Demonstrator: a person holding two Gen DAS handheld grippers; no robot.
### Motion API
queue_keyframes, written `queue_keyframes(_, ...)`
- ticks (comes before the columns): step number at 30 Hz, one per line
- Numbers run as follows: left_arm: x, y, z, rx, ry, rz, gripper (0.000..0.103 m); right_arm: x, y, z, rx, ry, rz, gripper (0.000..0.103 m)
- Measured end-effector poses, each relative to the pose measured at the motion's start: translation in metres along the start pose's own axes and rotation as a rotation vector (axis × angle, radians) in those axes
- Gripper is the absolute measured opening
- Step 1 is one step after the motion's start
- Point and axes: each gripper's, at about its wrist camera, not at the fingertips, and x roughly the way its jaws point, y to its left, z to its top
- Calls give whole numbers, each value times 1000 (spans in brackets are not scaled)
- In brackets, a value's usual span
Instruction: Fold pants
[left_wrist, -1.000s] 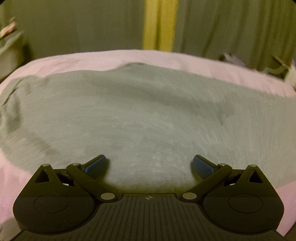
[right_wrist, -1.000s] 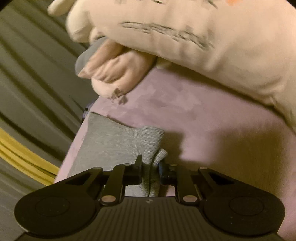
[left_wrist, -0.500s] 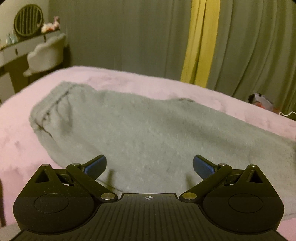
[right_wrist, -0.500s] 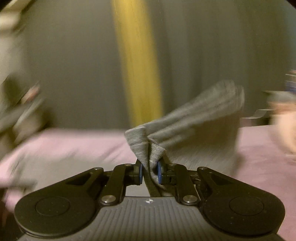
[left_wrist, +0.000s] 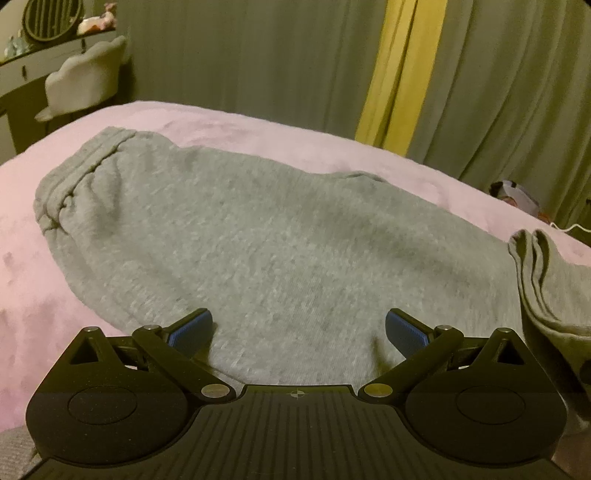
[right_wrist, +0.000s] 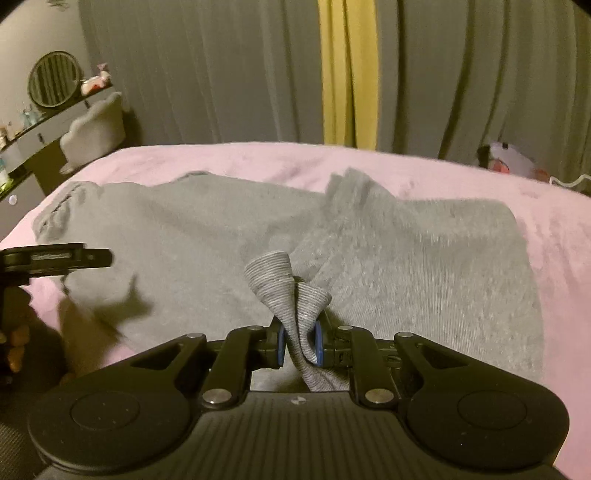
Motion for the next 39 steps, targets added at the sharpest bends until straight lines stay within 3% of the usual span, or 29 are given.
queue_keyframes(4, 1, -2, 0, 15, 5, 6, 103, 6, 13, -5, -29, 67, 50, 17)
queue_keyframes(6, 1, -3, 0, 14, 8, 12, 103, 14, 13, -4, -14, 136, 87, 33)
queue_keyframes(7, 1, -2, 0, 12, 8, 13, 103, 11, 11, -3, 7, 131, 110, 36)
queue_keyframes(9, 1, -2, 0, 12, 7, 13, 103, -2, 0, 1, 92, 90, 185, 55)
queue_keyframes(11, 1, -3, -1, 18, 7, 11, 103, -20, -20, 1, 223, 24, 266, 64)
queue_keyframes(15, 4, -8, -1, 51, 13, 1, 103, -43, -71, -5, 524, -118, 258, 80)
queue_keyframes(17, 5, -12, -3, 76, 18, -1, 103, -40, -98, -16, 653, -118, 196, 80)
queue_keyframes(19, 4, -16, -4, 99, 17, -12, 103, -26, -117, -30, 751, -45, 85, 79)
queue_keyframes(21, 3, -20, -6, 115, 9, -18, 103, -11, -132, -43, 903, 23, 72, 58)
queue_keyframes(22, 3, -21, -6, 121, 9, -14, 103, -14, -135, -46, 956, 13, 60, 53)
queue_keyframes(25, 8, -24, -6, 124, 30, 2, 103, -25, -120, -44, 950, 10, 80, 50)
queue_keyframes(29, 2, -31, -8, 139, 12, -37, 103, -28, -86, -50, 871, 91, 159, 49)
queue_keyframes(33, -20, -64, -14, 230, -19, -145, 103, -24, -77, -52, 888, 100, 247, 49)
queue_keyframes(36, -33, -95, -16, 285, -16, -237, 103, -35, -89, -53, 926, 36, 226, 53)
queue_keyframes(39, -26, -116, -10, 244, 75, -340, 103, -47, -101, -57, 955, -21, 174, 61)
